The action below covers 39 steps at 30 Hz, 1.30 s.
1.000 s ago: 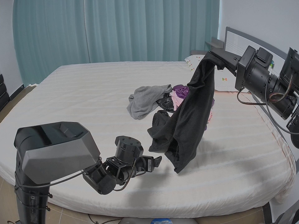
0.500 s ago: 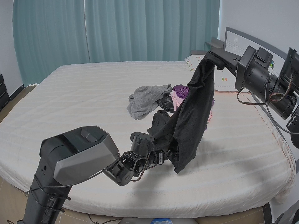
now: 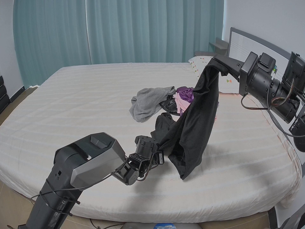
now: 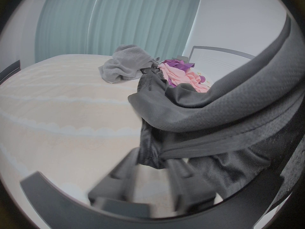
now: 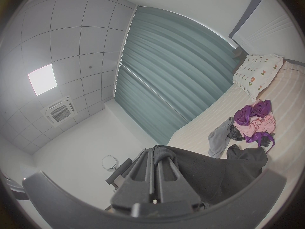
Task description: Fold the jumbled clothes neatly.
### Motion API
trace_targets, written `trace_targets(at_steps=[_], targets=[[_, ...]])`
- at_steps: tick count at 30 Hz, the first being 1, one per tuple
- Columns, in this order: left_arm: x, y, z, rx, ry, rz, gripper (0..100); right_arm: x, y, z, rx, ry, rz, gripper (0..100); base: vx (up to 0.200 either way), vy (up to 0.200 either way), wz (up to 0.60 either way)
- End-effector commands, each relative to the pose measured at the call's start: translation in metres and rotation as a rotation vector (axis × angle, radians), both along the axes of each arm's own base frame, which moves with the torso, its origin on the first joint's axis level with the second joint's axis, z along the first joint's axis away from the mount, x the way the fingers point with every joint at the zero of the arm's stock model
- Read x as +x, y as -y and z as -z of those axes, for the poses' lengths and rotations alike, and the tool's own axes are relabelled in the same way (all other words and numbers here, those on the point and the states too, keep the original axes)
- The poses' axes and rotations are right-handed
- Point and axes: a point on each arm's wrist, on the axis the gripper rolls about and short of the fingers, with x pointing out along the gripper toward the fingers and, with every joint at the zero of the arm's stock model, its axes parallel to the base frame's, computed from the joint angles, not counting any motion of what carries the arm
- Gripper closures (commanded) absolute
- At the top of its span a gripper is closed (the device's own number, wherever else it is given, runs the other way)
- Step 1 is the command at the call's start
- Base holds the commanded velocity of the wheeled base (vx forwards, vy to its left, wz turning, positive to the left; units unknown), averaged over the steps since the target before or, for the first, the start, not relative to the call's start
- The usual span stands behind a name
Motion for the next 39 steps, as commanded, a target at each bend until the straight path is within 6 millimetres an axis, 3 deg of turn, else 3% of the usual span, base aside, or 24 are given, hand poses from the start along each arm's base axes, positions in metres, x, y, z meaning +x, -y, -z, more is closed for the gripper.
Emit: trace_targets(at_steps=[1,4,5,8,10,12,15,18,19,22,26,28,33,34,35,39], targets=[[-0.006,-0.010,-0.022,-0.018,0.003,-0.024,100,0.011,0.004,0.013,-0.019,-0.039,0.027,100,0.000,0.000,0.00],[-0.015,-0.018,-0.039,-0.027,-0.003,-0.032,100,0.017,0.006,0.019,-0.028,-0.058,0.043,100,0.000,0.000,0.00],[-0.026,-0.027,-0.058,-0.044,-0.008,-0.040,100,0.023,0.009,0.027,-0.040,-0.083,0.059,100,0.000,0.000,0.00],[-0.035,-0.041,-0.089,-0.093,0.008,-0.073,100,0.033,0.010,0.048,-0.066,-0.140,0.075,100,0.000,0.000,0.00],[-0.036,-0.045,-0.098,-0.113,0.014,-0.086,100,0.038,0.010,0.057,-0.081,-0.166,0.081,100,0.000,0.000,0.00],[-0.043,-0.059,-0.130,-0.158,0.013,-0.126,100,0.055,0.008,0.086,-0.123,-0.220,0.102,100,0.000,0.000,0.00],[-0.055,-0.069,-0.164,-0.197,-0.025,-0.172,100,0.069,0.008,0.098,-0.121,-0.209,0.124,100,0.000,0.000,0.00],[-0.059,-0.074,-0.187,-0.266,-0.022,-0.206,100,0.075,0.009,0.095,-0.105,-0.172,0.147,100,0.000,0.000,0.00],[-0.059,-0.078,-0.203,-0.307,-0.003,-0.221,100,0.081,0.009,0.083,-0.081,-0.131,0.172,100,0.000,0.000,0.00],[-0.058,-0.085,-0.223,-0.342,0.043,-0.230,100,0.087,0.010,0.056,-0.036,-0.051,0.207,100,0.000,0.000,0.00],[-0.061,-0.092,-0.234,-0.371,0.063,-0.216,100,0.085,0.008,0.035,-0.002,0.022,0.233,100,0.000,0.000,0.00],[-0.061,-0.095,-0.233,-0.380,0.050,-0.197,100,0.083,0.007,0.036,-0.005,0.017,0.227,100,0.000,0.000,0.00],[-0.068,-0.097,-0.212,-0.387,-0.027,-0.209,100,0.071,0.004,0.094,-0.090,-0.162,0.195,100,0.000,0.000,0.00],[-0.068,-0.097,-0.212,-0.387,-0.027,-0.209,100,0.071,0.004,0.094,-0.090,-0.162,0.195,100,0.000,0.000,0.00],[-0.071,-0.096,-0.204,-0.402,-0.060,-0.223,100,0.070,0.004,0.111,-0.107,-0.202,0.196,100,0.000,0.000,0.00],[-0.083,-0.092,-0.183,-0.388,-0.142,-0.228,100,0.075,0.001,0.140,-0.146,-0.282,0.227,100,0.000,0.000,0.00]])
